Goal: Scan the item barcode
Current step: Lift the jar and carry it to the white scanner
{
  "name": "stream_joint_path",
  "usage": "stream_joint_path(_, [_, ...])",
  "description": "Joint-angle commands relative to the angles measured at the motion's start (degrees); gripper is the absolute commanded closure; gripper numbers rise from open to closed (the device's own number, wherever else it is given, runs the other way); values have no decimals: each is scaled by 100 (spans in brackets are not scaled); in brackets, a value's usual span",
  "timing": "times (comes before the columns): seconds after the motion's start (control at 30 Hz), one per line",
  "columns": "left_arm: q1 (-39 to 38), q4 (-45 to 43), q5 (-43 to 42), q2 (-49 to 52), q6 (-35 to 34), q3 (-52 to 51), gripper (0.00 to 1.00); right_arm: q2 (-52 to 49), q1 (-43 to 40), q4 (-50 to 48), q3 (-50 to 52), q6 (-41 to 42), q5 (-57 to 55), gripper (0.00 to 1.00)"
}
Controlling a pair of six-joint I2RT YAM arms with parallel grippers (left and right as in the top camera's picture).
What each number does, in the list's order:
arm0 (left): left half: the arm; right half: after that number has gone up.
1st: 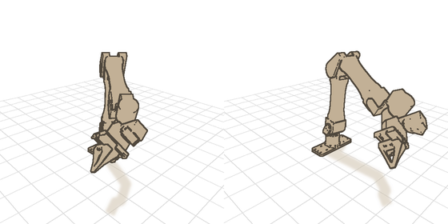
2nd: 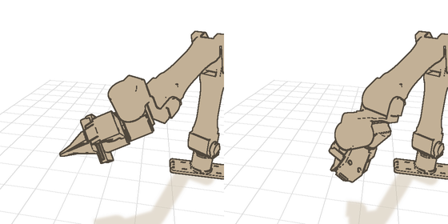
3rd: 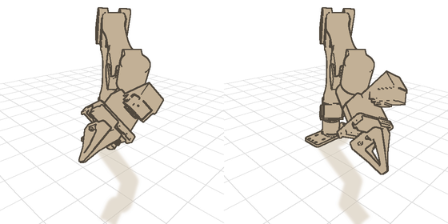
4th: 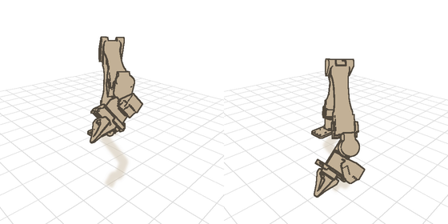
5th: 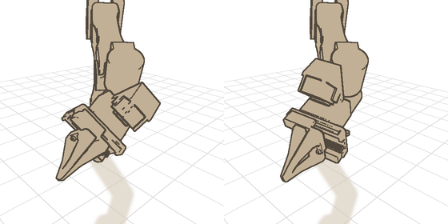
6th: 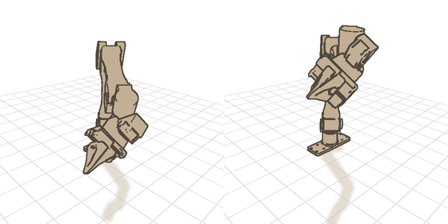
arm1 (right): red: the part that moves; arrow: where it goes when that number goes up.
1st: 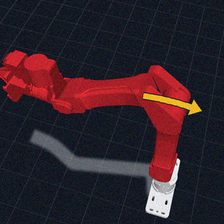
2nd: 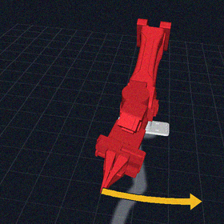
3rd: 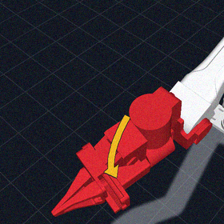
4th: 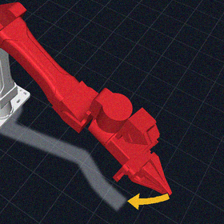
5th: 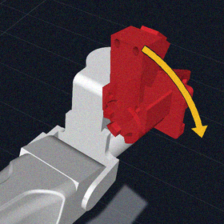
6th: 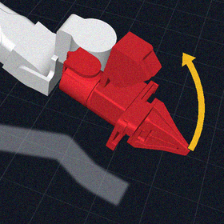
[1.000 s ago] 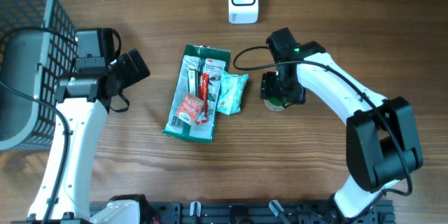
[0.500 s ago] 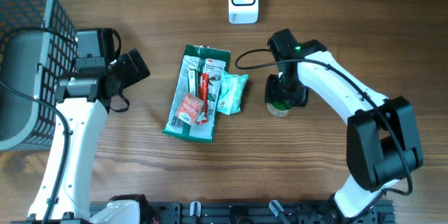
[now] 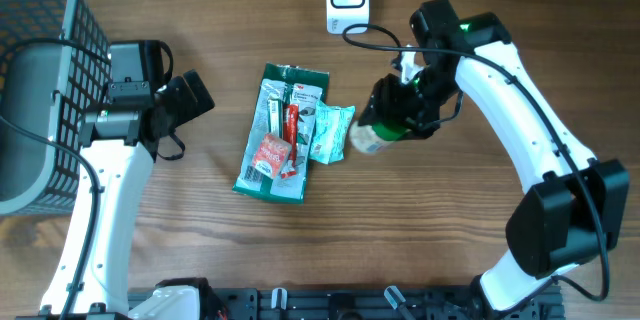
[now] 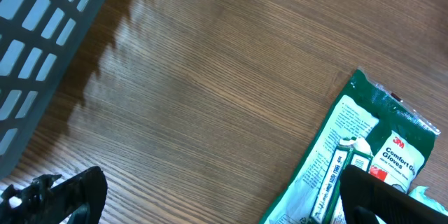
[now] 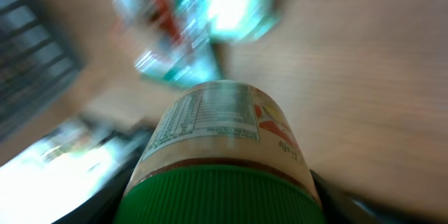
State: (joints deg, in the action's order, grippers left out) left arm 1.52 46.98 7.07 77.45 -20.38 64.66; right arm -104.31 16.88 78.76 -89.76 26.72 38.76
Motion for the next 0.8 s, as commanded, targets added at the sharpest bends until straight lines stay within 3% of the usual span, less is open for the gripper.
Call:
stream_joint_path(0.0, [26,4,52,13,66,28,0,173,17,258,-131,785,1917,96])
stream_joint_path(0.3, [26,2,52,13,63,28,0,173,17,339,-131,1095,2577,96])
stream_joint_path(0.63, [26,2,52,13,63,28,0,173,17,190,-131,1095,2490,96])
stream_joint_path(0.7, [26,4,50,13,66,28,0,173,17,-227,-131,1095,1991,96])
stream_joint_path(0.77, [26,2,50,13,66,28,0,173,17,-866,-131,1054,516,96])
